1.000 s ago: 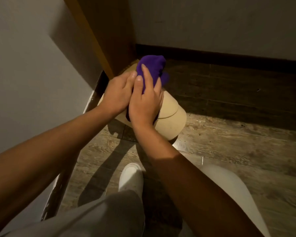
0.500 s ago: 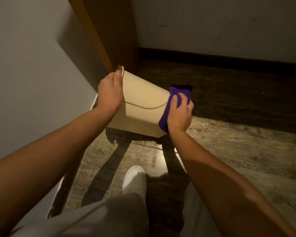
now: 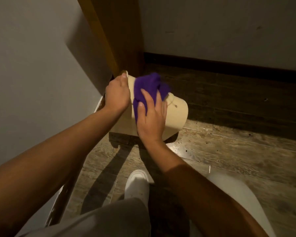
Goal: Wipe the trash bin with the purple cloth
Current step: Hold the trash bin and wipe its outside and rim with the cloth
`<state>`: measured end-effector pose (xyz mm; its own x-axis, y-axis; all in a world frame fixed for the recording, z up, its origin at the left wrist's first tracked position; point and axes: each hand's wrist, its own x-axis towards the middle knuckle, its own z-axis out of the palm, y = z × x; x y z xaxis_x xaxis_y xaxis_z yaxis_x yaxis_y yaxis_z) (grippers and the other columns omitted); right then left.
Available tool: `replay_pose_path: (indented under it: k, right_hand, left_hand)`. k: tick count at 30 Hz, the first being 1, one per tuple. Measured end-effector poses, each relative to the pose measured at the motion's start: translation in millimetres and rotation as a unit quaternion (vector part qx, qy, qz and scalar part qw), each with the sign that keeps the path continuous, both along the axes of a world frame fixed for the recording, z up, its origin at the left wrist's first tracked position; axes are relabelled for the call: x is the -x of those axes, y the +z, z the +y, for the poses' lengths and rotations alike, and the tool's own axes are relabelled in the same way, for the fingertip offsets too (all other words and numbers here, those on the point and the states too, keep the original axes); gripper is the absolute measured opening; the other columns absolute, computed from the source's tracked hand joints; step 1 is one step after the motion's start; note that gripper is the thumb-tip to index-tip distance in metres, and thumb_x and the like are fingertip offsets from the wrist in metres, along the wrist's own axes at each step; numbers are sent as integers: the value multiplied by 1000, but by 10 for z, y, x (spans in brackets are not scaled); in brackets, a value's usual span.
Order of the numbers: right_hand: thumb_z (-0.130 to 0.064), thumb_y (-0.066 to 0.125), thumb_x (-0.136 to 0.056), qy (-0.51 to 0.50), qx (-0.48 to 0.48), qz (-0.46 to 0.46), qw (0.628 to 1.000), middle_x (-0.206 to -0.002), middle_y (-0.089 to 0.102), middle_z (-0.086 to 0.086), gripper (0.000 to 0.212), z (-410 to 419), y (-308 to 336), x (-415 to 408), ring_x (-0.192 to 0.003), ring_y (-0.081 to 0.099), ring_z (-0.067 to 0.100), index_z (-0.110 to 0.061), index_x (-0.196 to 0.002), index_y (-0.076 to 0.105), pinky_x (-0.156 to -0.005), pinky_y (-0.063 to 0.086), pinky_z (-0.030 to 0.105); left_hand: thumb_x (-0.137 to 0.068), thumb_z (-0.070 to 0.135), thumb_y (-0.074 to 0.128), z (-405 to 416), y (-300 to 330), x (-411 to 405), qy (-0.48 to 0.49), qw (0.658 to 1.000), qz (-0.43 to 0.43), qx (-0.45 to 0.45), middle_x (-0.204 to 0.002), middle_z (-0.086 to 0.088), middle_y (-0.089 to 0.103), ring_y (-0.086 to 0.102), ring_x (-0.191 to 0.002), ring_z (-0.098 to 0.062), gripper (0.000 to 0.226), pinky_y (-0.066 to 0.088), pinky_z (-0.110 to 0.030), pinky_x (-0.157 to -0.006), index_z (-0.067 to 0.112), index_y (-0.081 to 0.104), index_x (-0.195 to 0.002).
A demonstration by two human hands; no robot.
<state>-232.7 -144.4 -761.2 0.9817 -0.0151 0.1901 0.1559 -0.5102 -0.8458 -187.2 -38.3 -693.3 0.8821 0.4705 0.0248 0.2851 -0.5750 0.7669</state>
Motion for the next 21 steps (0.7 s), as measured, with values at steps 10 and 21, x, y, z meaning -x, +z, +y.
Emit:
replay_pose_path:
  k: [10, 21]
  right_hand:
    - [-56, 42, -98, -36, 53, 28, 998, -142, 59, 7, 49, -107, 75, -571, -129, 54, 27, -31, -137, 59, -115, 34, 54]
    - [-50, 40, -103, -170, 17, 196, 966, -129, 61, 6, 44, -1085, -568, -696, -105, 60, 25, -31, -139, 56, -86, 48, 37]
  left_hand:
    - [-109, 33, 36, -22, -84, 36, -69, 997, -44, -3, -73, 2, 61, 55, -62, -1, 41, 42, -18, -57, 11, 65, -88]
    - [-107, 38, 40, -27, -38, 83, -62, 996, -30, 58, -92, -14, 67, 58, -78, -11, 40, 43, -28, -67, 10, 69, -103]
